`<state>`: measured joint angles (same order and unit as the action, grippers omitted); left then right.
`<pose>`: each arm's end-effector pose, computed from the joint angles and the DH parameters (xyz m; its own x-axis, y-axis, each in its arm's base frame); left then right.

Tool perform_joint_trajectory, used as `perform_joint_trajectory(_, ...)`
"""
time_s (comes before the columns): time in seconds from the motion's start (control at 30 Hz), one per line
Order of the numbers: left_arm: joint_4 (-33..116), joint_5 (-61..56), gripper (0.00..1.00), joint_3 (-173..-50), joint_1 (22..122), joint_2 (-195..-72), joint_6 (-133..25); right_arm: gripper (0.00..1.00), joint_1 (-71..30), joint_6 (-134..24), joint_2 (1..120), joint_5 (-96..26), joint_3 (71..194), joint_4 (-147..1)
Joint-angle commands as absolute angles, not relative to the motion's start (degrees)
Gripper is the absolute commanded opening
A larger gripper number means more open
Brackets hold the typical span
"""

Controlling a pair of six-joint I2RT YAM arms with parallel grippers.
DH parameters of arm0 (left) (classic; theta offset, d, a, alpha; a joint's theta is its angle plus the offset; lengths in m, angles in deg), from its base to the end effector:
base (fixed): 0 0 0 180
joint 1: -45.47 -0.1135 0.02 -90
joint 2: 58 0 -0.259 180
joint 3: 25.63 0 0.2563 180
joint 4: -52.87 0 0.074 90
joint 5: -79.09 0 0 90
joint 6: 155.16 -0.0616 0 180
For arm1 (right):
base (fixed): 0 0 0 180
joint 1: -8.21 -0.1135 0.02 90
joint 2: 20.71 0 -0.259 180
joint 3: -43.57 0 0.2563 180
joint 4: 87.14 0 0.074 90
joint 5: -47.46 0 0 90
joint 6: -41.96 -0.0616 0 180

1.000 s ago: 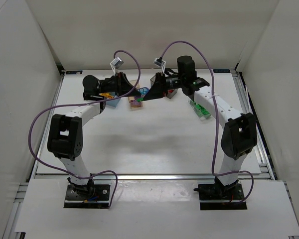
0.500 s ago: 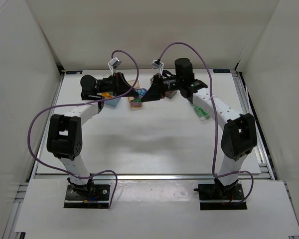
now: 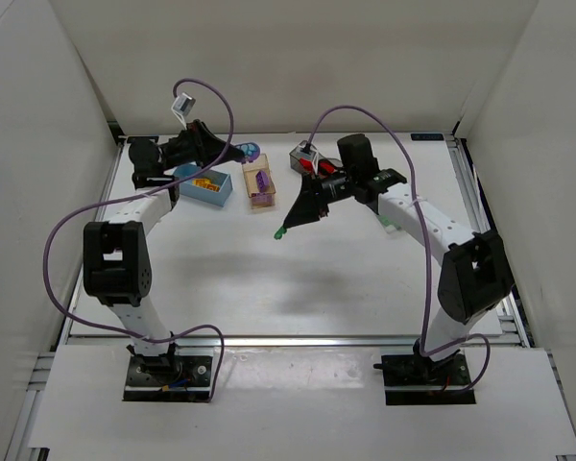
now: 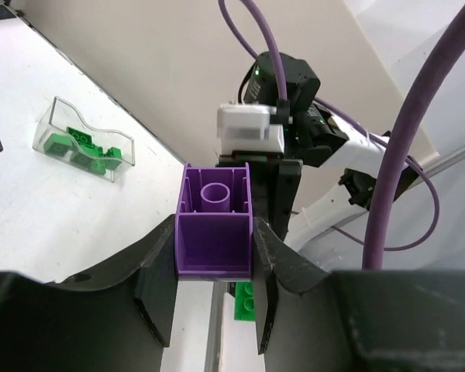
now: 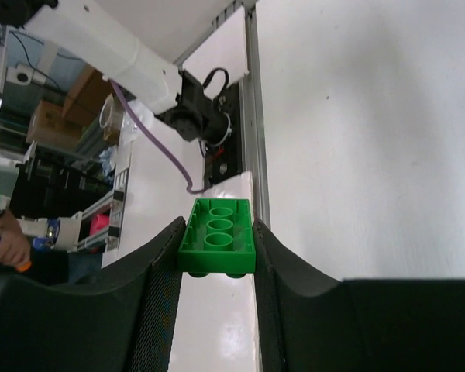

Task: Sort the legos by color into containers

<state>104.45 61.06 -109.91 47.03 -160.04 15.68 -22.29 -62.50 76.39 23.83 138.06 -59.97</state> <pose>0.3937 -0.0693 0.3404 -0.6994 -0.2866 -0.6548 0.6763 0.0309 -0.7359 0.3106 0.2484 0.3098 -0.6363 -0.2586 -0.7268 -0.7536 0.0066 0.6573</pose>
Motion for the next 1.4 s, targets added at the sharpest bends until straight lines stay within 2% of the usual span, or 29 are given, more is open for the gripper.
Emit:
perform_joint_trajectory(0.0,104.9,58.4,0.1,-109.7,47.5,-161.0,13.2,0.0,-21.8,-56.7,72.0,24.6,136.4,-55.2)
perform_joint_trajectory(0.07,99.4,57.9,0.1,-109.6,47.4,-160.9,5.2,0.0,-20.8,-55.9,71.5,24.3,136.1,-54.0)
perform_joint_trajectory(0.13,81.5,56.0,0.1,-110.3,47.7,-159.9,-5.9,0.0,-19.0,-55.7,70.8,23.4,136.5,-53.6)
perform_joint_trajectory(0.17,74.5,53.0,0.1,-112.5,48.1,-158.9,-18.5,0.0,-18.3,-55.7,70.6,23.0,136.6,-53.5)
perform_joint_trajectory(0.2,57.3,50.8,0.1,-114.6,48.5,-158.9,-25.8,0.0,-17.5,-55.6,70.3,22.5,137.0,-53.4)
perform_joint_trajectory(0.23,47.4,47.2,0.1,-117.5,49.8,-159.2,-33.0,0.0,-17.0,-55.6,70.2,22.2,137.3,-53.1)
perform_joint_trajectory(0.27,43.3,38.3,0.1,-123.7,50.7,-159.8,-43.8,0.0,-15.8,-55.7,70.0,21.7,137.4,-53.0)
perform_joint_trajectory(0.33,25.6,31.6,0.1,-129.8,52.7,-163.1,-49.4,0.0,-14.6,-55.7,69.5,21.0,137.7,-52.8)
perform_joint_trajectory(0.6,13.8,7.5,0.1,-140.0,58.5,-171.6,-56.7,0.0,-10.7,-54.5,68.1,19.0,137.7,-51.0)
perform_joint_trajectory(0.83,12.2,-1.1,0.1,-140.9,60.6,-174.2,-57.0,0.0,-8.2,-54.4,67.6,17.2,138.1,-50.3)
perform_joint_trajectory(1.03,11.7,-2.6,0.1,-142.4,60.8,-176.9,-57.1,0.0,-6.6,-53.8,67.6,16.7,138.2,-49.5)
perform_joint_trajectory(1.13,10.9,-3.0,0.21,-143.1,61.1,-178.4,-57.6,0.0,-5.9,-53.2,67.6,16.6,138.1,-48.7)
perform_joint_trajectory(1.17,10.8,-2.7,0.36,-143.3,61.1,-178.8,-57.5,0.0,-5.8,-53.1,67.5,16.5,138.1,-48.7)
perform_joint_trajectory(1.23,10.8,-1.6,0.45,-143.7,61.2,-179.2,-57.8,0.0,-5.2,-52.9,67.4,16.4,137.9,-48.5)
perform_joint_trajectory(1.27,10.8,-1.6,0.54,-143.8,61.4,-179.6,-57.9,0.0,-5.1,-52.6,67.4,16.4,137.9,-48.4)
perform_joint_trajectory(1.37,10.9,1.6,0.63,-144.6,61.6,-179.7,-58.0,0.0,-4.8,-52.3,67.4,16.0,137.7,-48.2)
